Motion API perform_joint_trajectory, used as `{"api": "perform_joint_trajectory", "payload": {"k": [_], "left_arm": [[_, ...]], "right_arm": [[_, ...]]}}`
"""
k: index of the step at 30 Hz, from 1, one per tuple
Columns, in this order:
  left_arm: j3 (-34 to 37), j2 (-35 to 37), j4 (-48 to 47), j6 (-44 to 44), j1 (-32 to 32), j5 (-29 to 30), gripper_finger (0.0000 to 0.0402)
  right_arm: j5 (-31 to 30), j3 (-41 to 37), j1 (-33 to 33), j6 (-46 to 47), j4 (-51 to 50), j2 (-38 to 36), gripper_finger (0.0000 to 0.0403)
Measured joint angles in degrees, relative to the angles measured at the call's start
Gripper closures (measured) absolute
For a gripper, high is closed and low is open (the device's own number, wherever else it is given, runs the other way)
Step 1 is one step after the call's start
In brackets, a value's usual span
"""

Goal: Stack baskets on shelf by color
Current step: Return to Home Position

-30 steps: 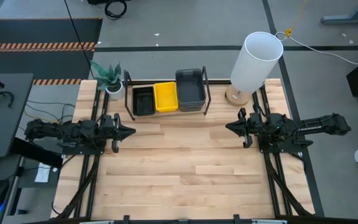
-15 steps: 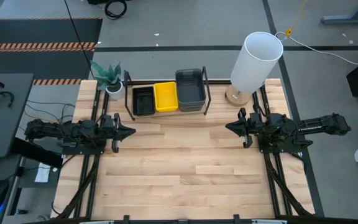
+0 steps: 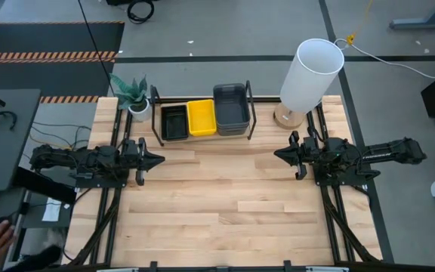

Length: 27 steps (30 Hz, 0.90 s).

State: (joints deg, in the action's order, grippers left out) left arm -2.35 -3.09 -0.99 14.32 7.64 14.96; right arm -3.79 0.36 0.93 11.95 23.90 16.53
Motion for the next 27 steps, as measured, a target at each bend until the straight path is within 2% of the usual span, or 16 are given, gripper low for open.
{"api": "perform_joint_trajectory", "payload": {"k": [11, 21, 27], "left_arm": [[-0.02, 0.0, 0.0, -0.02, -0.02, 0.0, 0.0365], [-0.02, 0.0, 0.0, 0.03, 0.0, 0.0, 0.0378], [-0.02, 0.0, 0.0, -0.01, -0.01, 0.0, 0.037]], "right_arm": [[0.0, 0.0, 0.0, -0.07, 0.02, 0.0, 0.0377], [0.0, 0.0, 0.02, -0.07, 0.0, 0.0, 0.0377], [0.0, 0.0, 0.02, -0.07, 0.0, 0.0, 0.0377]]}}
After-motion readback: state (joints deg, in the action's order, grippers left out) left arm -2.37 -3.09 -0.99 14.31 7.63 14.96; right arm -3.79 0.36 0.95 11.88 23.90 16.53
